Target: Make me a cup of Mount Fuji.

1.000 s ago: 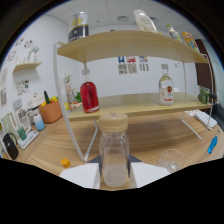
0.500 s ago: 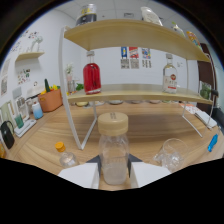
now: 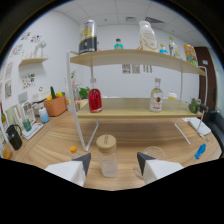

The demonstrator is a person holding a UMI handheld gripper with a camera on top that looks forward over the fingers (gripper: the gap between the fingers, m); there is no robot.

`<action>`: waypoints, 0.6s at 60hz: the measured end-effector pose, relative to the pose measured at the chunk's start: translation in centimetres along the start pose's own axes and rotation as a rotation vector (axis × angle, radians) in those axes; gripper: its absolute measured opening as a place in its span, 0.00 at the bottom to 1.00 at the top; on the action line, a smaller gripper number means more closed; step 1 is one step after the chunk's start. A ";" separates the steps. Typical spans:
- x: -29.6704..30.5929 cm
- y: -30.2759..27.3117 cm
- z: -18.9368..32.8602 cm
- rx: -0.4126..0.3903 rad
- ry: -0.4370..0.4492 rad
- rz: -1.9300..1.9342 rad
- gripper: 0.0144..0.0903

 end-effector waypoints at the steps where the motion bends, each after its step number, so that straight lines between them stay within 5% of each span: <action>1: 0.2 -0.3 -0.5 0.006 0.003 -0.004 0.95; 22: 8.6 -4.7 -6.5 -0.012 0.076 -0.050 0.95; 36: 12.1 -16.4 -7.9 0.115 0.088 -0.019 0.94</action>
